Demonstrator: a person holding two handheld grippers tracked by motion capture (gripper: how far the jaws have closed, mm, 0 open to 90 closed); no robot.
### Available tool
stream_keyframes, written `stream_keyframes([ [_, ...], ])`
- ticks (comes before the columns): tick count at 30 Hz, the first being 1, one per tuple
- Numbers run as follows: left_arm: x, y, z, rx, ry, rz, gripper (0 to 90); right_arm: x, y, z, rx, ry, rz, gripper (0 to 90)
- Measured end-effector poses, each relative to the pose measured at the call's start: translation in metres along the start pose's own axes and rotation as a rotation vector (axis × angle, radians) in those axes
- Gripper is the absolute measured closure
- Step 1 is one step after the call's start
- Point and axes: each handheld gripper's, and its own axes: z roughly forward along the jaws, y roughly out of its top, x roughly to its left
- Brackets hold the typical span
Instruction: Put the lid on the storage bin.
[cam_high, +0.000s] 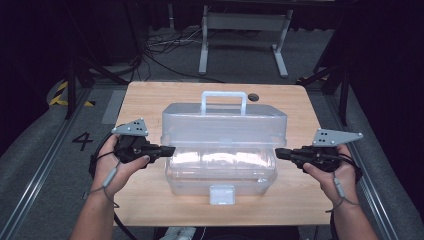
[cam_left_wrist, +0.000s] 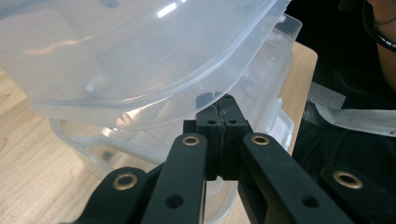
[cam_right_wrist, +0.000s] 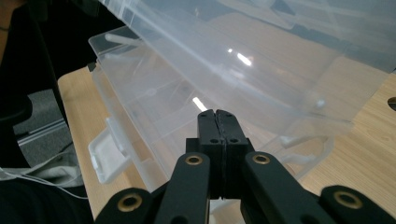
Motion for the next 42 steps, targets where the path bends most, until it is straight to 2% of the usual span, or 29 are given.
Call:
stream_keyframes([
  [15, 0.0, -0.006, -0.007, 0.012, -0.001, -0.021, 89.7, -0.007, -0.005, -0.001, 0.006, 0.021, 0.037, 90.0],
  [19, 0.001, -0.008, -0.01, 0.044, 0.002, -0.016, 89.5, -0.007, -0.007, -0.001, 0.021, 0.025, 0.037, 90.0],
  [29, 0.005, -0.013, -0.018, 0.073, -0.004, -0.037, 89.1, -0.005, -0.011, -0.003, 0.051, 0.038, 0.034, 90.0],
  [36, 0.013, -0.018, -0.021, 0.077, 0.025, -0.068, 88.6, -0.004, -0.012, -0.002, 0.077, 0.043, 0.025, 90.0],
  [42, 0.019, -0.021, -0.025, 0.057, 0.046, -0.086, 88.8, -0.002, -0.014, -0.001, 0.1, 0.041, 0.018, 90.0],
])
